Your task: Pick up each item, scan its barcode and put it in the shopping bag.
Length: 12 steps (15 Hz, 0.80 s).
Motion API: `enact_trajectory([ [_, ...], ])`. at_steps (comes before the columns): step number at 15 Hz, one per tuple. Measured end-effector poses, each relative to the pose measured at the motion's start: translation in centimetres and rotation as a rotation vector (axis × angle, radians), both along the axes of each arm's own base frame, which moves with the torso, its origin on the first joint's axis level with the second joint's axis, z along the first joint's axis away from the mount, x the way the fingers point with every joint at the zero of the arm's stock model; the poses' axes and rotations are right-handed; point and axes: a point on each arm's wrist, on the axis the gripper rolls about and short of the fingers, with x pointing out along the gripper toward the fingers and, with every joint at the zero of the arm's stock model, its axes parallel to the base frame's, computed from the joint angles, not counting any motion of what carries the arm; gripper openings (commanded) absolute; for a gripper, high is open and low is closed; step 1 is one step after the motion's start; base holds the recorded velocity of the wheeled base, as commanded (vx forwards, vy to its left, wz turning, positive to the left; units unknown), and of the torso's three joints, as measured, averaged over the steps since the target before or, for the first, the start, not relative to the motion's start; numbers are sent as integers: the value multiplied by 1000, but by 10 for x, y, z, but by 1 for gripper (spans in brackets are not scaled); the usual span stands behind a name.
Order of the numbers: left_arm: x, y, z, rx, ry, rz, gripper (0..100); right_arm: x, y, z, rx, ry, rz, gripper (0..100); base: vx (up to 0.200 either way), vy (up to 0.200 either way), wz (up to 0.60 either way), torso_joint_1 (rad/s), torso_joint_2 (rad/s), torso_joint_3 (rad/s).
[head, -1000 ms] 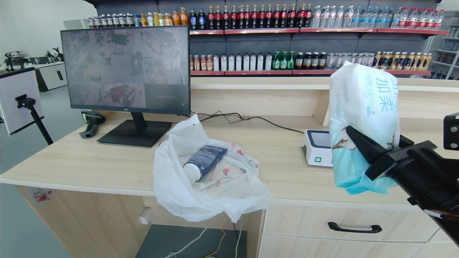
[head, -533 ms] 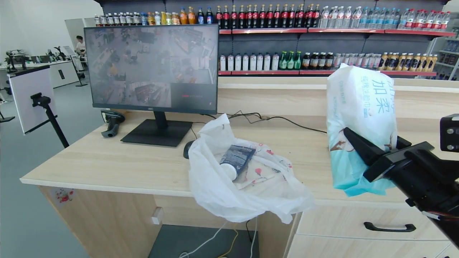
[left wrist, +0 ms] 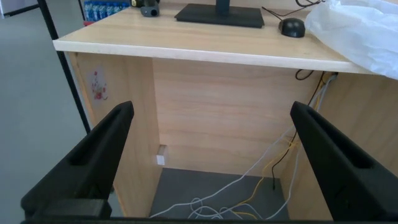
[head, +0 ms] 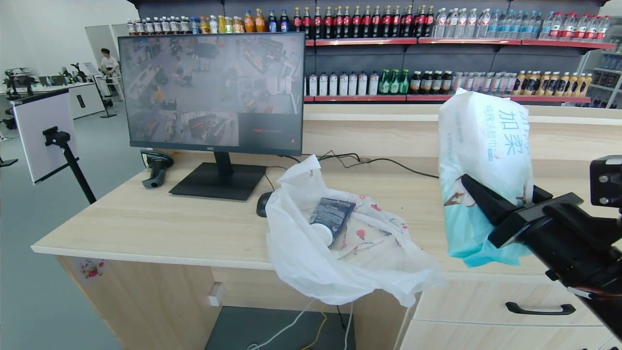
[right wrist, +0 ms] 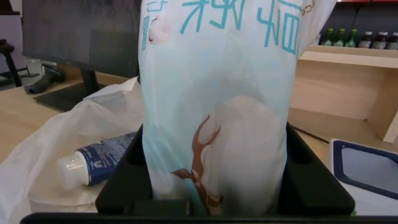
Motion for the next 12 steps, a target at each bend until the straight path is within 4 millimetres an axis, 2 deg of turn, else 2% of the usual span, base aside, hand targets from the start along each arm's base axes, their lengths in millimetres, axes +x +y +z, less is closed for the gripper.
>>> enact_trajectory([
  [5, 0, 0, 0, 0, 0, 1, 100, 6, 5, -1, -1, 5, 9, 0, 0, 0, 600, 0, 4, 2],
  [12, 0, 0, 0, 0, 0, 1, 100, 10, 6, -9, -15, 39, 7, 0, 0, 0, 0, 0, 0, 0],
])
